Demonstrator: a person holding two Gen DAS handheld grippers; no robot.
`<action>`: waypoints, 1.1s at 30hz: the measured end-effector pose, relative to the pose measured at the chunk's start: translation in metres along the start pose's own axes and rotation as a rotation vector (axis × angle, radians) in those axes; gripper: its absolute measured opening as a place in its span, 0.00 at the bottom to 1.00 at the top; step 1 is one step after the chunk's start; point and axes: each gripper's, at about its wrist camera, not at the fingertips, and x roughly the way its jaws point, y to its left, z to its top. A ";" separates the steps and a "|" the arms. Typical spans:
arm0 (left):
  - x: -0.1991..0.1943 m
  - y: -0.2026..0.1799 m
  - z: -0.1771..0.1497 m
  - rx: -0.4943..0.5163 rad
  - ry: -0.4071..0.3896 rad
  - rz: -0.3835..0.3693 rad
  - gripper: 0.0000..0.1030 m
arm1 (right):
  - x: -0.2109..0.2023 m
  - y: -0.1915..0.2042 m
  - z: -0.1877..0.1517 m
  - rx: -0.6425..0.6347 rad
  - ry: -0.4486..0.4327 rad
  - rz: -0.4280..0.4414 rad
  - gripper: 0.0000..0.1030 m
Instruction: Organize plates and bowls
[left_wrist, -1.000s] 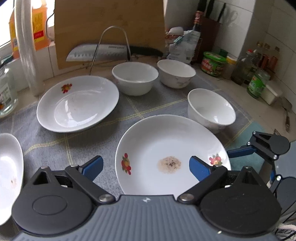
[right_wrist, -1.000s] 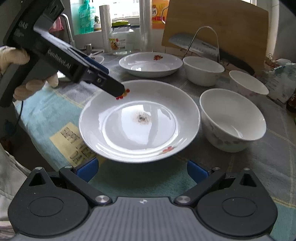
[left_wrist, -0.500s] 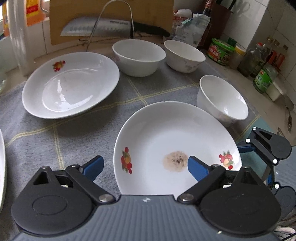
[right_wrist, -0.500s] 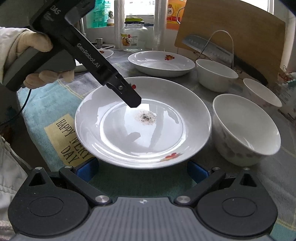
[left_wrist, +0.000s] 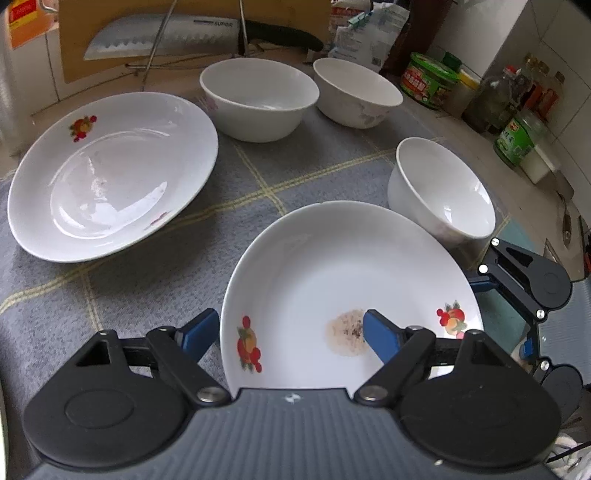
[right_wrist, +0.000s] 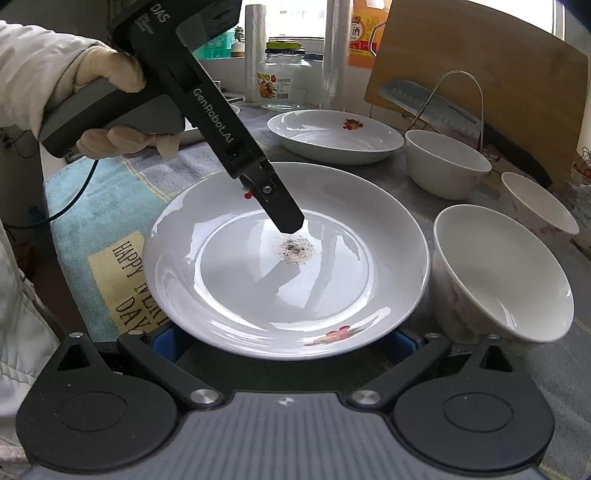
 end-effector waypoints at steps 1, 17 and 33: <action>0.000 0.000 0.000 0.006 0.000 -0.002 0.81 | 0.000 0.000 0.000 0.001 -0.002 0.000 1.00; 0.003 -0.002 0.008 0.060 0.021 -0.024 0.74 | 0.000 0.001 0.001 0.008 0.009 -0.009 1.00; -0.006 -0.003 0.004 0.081 -0.002 -0.010 0.72 | -0.003 0.003 0.009 0.012 0.034 -0.028 1.00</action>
